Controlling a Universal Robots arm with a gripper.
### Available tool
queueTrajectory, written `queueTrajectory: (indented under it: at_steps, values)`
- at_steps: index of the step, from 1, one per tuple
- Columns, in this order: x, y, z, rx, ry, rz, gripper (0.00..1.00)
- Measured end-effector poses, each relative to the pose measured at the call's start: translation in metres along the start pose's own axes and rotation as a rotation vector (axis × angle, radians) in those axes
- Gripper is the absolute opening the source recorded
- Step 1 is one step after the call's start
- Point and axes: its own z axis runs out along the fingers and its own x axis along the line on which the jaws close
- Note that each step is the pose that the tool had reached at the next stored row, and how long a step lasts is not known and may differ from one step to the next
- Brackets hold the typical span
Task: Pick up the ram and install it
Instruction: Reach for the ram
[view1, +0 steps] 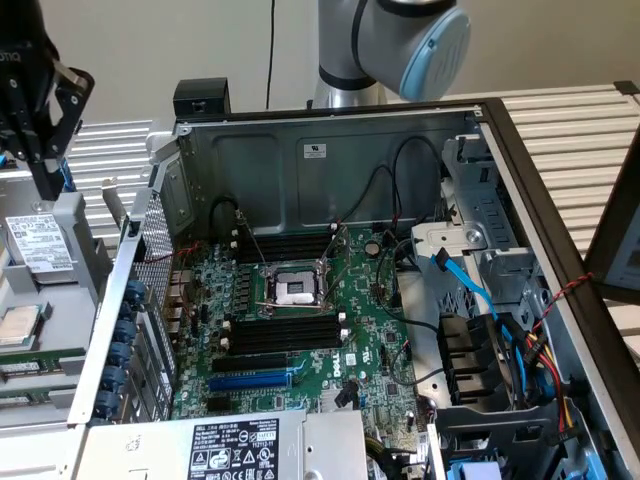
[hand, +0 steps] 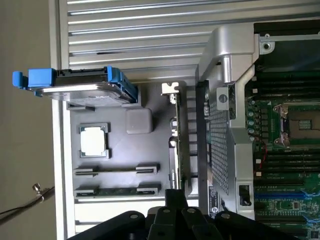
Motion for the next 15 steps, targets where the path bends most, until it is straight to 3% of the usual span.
queueTrajectory:
  at_steps: [15]
  values:
    - [0.068,-0.0053,0.0090,0.0000,0.0000,0.000,0.11]
